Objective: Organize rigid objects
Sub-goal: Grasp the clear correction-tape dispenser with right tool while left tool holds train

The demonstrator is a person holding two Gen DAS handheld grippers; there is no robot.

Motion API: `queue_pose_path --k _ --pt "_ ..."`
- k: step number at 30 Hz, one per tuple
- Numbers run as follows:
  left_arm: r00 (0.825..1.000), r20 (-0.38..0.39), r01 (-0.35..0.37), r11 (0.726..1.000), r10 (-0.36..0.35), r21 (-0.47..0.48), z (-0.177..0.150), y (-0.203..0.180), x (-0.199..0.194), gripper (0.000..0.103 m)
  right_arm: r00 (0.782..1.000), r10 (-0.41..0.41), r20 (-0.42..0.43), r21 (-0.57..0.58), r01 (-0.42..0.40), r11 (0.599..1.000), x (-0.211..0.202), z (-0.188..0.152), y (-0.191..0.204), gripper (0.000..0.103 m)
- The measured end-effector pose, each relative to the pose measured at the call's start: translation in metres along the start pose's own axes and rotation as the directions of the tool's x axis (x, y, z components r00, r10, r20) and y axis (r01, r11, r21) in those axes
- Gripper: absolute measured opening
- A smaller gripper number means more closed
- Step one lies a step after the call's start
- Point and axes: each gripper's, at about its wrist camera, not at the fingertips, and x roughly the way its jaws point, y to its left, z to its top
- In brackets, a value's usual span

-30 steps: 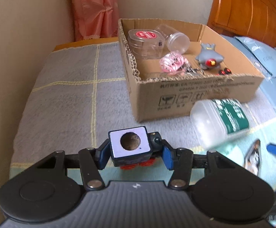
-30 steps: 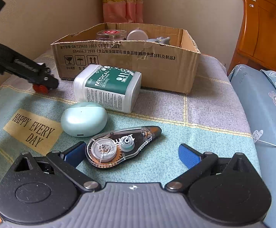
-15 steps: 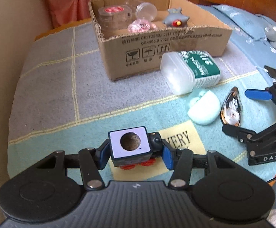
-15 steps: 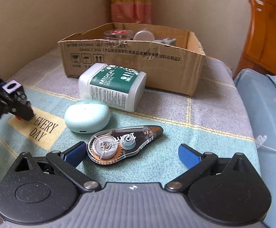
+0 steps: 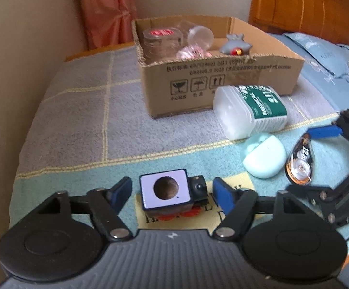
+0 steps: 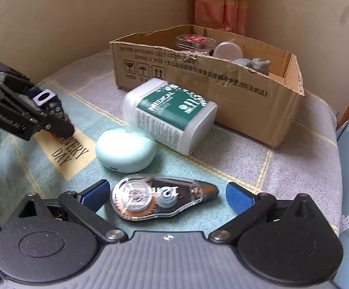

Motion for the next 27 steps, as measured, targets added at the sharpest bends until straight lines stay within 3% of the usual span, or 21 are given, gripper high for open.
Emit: queue_pose_path --k 10,21,27 --pt "1.000 0.010 -0.009 0.998 0.009 -0.059 -0.006 0.006 0.000 0.075 1.000 0.017 -0.003 -0.019 -0.017 1.000 -0.008 -0.005 0.015 0.103" --pt "1.000 0.026 -0.002 0.999 0.003 -0.046 -0.008 0.007 -0.003 0.075 0.999 -0.034 0.005 -0.029 0.035 0.999 -0.007 -0.002 0.021 0.103" --pt "1.000 0.029 0.004 0.999 -0.003 -0.044 -0.009 0.008 -0.005 0.075 1.000 -0.022 -0.005 -0.038 0.022 0.999 -0.004 0.003 0.019 0.102"
